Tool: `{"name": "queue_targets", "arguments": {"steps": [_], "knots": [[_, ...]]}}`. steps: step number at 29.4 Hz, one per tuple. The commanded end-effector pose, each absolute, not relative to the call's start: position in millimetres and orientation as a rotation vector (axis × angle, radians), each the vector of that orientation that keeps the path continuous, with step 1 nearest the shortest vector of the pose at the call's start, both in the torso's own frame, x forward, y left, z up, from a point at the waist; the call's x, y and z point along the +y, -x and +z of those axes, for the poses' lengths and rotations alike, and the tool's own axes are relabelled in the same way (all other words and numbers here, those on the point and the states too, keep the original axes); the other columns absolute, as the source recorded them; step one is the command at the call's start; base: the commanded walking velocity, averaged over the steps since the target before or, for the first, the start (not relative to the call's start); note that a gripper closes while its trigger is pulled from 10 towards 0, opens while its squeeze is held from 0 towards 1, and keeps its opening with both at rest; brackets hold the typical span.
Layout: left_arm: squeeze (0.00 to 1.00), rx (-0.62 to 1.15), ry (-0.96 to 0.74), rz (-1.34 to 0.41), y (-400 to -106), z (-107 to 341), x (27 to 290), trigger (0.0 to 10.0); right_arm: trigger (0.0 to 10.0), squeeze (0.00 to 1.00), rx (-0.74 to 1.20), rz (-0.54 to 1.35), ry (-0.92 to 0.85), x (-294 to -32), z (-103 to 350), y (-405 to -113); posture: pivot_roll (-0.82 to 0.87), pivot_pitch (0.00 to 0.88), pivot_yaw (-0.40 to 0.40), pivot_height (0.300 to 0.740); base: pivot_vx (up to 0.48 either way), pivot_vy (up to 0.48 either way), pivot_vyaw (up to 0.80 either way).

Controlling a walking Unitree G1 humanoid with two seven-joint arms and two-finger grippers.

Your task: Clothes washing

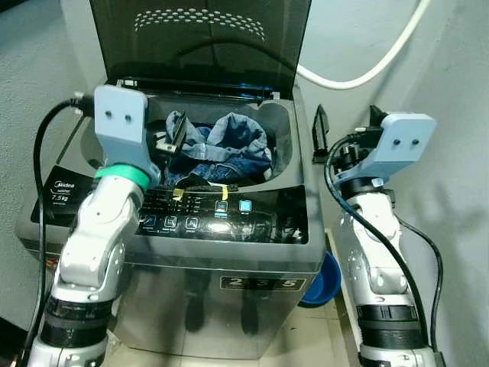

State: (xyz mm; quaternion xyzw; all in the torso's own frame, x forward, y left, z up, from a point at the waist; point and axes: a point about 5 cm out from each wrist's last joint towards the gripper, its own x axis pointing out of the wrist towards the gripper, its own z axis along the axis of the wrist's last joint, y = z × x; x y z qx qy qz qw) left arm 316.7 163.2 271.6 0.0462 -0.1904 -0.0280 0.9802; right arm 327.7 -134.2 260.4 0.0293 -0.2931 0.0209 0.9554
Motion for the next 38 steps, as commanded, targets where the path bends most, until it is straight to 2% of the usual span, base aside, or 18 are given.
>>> {"name": "queue_targets", "arguments": {"steps": [1, 7, 20, 38], "knots": [[0.00, -0.376, -0.094, -0.036, -317, 266, 165, 10.0, 10.0, 0.00, -0.563, 0.054, -0.069, -131, 256, -330, 0.13, 0.041, -0.029, 0.735, 0.000, 0.000, 0.00], [0.00, -0.381, -0.083, -0.016, -320, 263, 167, 10.0, 10.0, 0.00, -0.538, 0.080, -0.070, -123, 253, -334, 0.13, 0.027, -0.051, 0.735, 0.000, 0.000, 0.00], [0.00, -0.383, -0.067, -0.029, -324, 258, 159, 10.0, 10.0, 0.00, -0.523, 0.060, -0.043, -130, 252, -333, 0.10, 0.005, -0.045, 0.735, 0.000, 0.000, 0.00], [0.00, -0.384, -0.062, -0.036, -327, 255, 157, 10.0, 10.0, 0.00, -0.519, 0.071, -0.021, -129, 250, -334, 0.10, 0.000, -0.040, 0.735, -0.307, 0.000, 0.00]]}}
